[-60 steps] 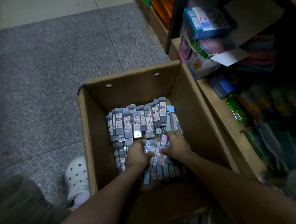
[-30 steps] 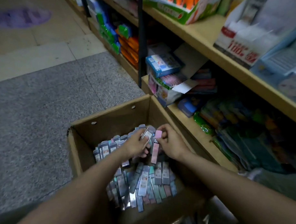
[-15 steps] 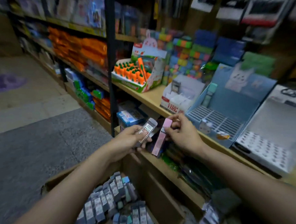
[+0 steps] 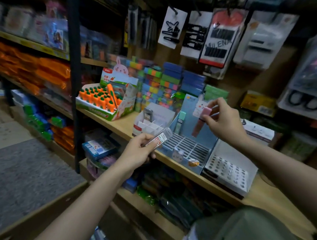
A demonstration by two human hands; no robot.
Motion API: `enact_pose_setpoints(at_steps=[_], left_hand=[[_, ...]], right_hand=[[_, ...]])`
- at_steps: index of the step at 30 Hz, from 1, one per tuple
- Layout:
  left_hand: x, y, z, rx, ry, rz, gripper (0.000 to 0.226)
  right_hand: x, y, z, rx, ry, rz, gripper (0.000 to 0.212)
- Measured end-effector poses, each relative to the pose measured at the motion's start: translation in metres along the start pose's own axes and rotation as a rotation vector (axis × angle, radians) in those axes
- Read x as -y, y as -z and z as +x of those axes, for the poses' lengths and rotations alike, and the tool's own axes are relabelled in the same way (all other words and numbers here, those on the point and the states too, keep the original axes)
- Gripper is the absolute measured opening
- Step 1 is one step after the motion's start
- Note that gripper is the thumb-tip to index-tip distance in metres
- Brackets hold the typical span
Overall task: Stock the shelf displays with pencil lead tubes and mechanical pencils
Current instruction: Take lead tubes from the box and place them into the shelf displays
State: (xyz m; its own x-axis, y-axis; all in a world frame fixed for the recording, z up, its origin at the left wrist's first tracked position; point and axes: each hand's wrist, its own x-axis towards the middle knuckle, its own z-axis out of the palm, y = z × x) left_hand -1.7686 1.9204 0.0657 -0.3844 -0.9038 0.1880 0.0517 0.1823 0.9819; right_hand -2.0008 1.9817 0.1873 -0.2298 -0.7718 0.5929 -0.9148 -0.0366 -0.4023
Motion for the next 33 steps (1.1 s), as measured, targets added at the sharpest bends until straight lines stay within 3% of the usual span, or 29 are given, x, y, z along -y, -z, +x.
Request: enact_pose_setpoints(at_steps=[8, 13, 20, 24, 30, 33], left_hand=[[0.011, -0.008, 0.02, 0.025, -0.177, 0.215, 0.011], [0.017, -0.009, 0.023, 0.082, -0.186, 0.39, 0.007], [0.021, -0.01, 0.026, 0.074, -0.211, 0.439, 0.012], [0.02, -0.01, 0.026, 0.072, -0.201, 0.416, 0.012], [0.022, -0.01, 0.026, 0.074, -0.164, 0.385, 0.011], [0.023, -0.009, 0.027, 0.077, -0.086, 0.204, 0.009]], right_hand=[[-0.018, -0.045, 0.025, 0.049, -0.042, -0.132, 0.022], [-0.026, -0.058, 0.028, 0.076, -0.071, -0.159, 0.019], [-0.032, -0.064, 0.024, 0.046, -0.126, -0.119, 0.018], [-0.029, -0.07, 0.019, 0.035, -0.154, -0.089, 0.018], [-0.028, -0.074, 0.002, 0.053, -0.023, -0.275, 0.037], [-0.026, -0.075, -0.007, 0.104, -0.05, -0.324, 0.046]])
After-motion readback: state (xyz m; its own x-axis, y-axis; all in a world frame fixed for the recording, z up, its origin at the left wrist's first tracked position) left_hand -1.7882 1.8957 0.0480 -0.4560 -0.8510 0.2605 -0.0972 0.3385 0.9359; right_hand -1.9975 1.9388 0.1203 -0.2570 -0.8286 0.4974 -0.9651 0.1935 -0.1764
